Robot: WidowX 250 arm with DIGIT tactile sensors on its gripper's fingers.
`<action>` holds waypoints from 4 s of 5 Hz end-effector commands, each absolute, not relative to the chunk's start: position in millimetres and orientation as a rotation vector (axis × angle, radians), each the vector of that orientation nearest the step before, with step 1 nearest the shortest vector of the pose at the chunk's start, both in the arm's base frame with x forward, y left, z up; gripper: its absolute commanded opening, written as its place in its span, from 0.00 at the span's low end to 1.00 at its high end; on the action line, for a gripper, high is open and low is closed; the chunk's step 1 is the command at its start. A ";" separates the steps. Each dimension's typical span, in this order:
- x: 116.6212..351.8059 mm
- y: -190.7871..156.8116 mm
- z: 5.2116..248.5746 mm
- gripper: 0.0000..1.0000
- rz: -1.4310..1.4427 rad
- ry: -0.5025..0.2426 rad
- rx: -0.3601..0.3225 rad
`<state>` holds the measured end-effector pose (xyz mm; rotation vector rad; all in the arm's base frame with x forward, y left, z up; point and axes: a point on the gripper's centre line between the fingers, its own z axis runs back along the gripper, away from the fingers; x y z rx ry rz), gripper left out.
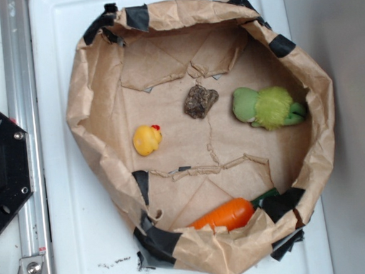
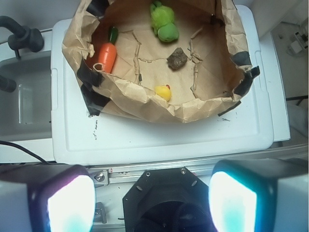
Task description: Grab the rock.
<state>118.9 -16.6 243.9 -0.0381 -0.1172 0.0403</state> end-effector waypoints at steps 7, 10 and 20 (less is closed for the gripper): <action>252.9 31.5 122.9 1.00 0.469 -0.149 0.072; 273.8 39.1 67.5 1.00 0.440 -0.176 -0.005; 274.4 31.1 34.0 0.00 0.374 -0.185 0.096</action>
